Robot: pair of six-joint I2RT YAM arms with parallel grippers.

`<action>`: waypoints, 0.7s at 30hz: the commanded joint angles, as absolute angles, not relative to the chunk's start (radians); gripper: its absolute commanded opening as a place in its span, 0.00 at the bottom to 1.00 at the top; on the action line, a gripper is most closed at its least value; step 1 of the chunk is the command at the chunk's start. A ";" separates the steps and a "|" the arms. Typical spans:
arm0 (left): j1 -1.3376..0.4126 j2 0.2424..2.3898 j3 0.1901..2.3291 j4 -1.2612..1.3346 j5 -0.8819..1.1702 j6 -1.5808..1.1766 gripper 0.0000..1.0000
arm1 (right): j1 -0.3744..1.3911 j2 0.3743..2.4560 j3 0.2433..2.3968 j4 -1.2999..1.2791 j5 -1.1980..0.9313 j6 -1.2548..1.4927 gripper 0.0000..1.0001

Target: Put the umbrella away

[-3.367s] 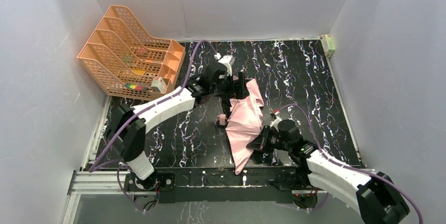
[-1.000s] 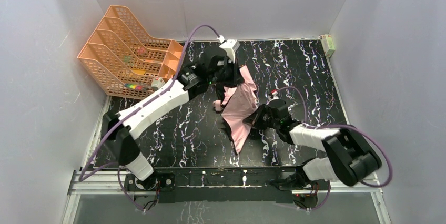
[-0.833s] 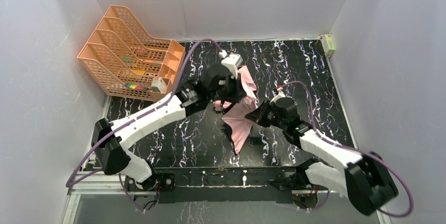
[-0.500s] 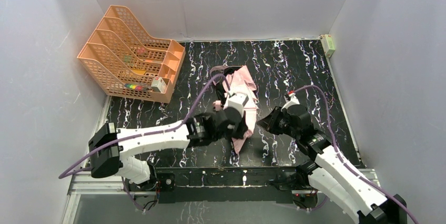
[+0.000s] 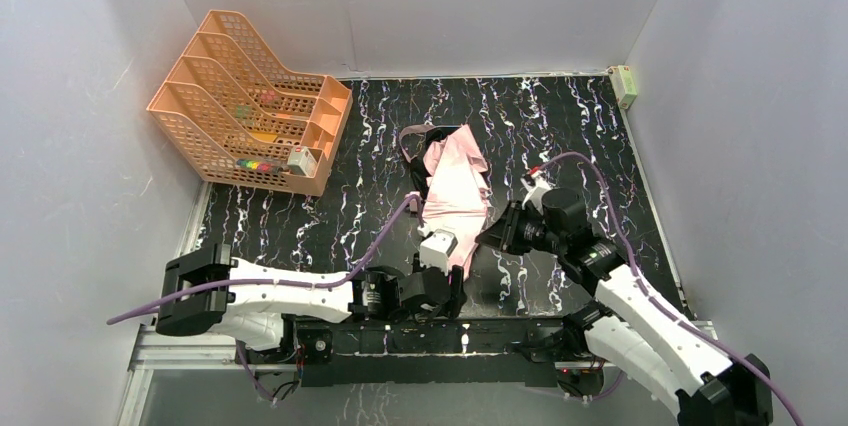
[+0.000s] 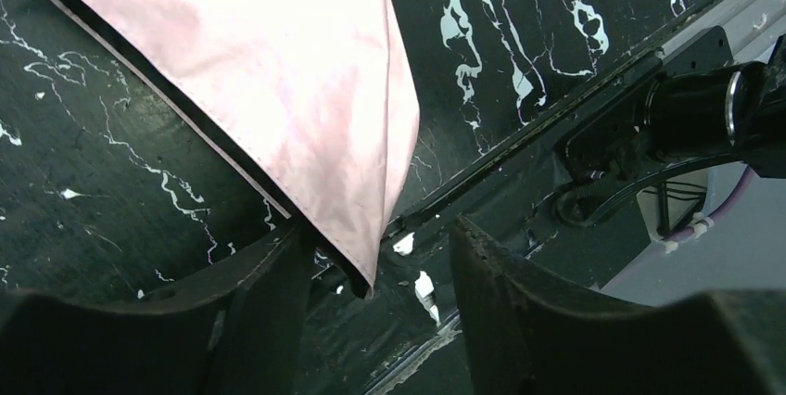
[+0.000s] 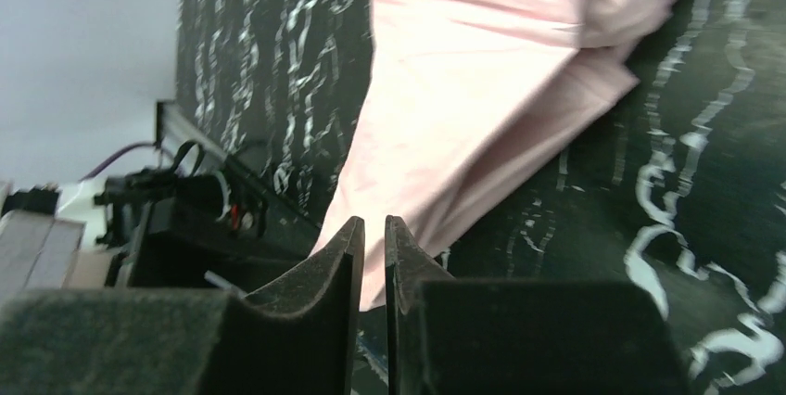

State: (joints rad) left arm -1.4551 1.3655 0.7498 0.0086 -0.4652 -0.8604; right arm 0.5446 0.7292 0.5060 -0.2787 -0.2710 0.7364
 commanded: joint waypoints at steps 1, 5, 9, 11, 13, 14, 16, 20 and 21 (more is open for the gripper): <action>-1.468 1.317 0.717 0.048 -0.502 -0.934 0.55 | 0.546 0.777 0.461 0.003 -0.527 0.757 0.22; -1.482 1.284 0.678 0.048 -0.495 -0.950 0.56 | 0.548 0.788 0.414 0.110 -0.543 0.808 0.23; -1.482 1.288 0.671 0.049 -0.456 -0.945 0.59 | 0.555 0.833 0.400 0.192 -0.570 0.845 0.23; -1.483 1.297 0.681 0.049 -0.442 -0.930 0.61 | 0.567 0.866 0.393 0.226 -0.579 0.853 0.23; -1.485 1.294 0.684 0.047 -0.437 -0.925 0.62 | 0.583 0.901 0.386 0.234 -0.569 0.854 0.23; -1.486 1.290 0.682 0.044 -0.439 -0.926 0.63 | 0.592 0.918 0.383 0.242 -0.562 0.853 0.23; -1.486 1.266 0.671 0.036 -0.447 -0.937 0.65 | 0.619 0.969 0.375 0.257 -0.543 0.857 0.23; -1.485 1.247 0.693 -0.100 -0.519 -0.965 0.71 | 0.696 1.058 0.354 0.273 -0.448 0.865 0.22; -1.485 1.252 0.717 -0.163 -0.549 -0.982 0.72 | 0.712 1.071 0.345 0.262 -0.405 0.872 0.21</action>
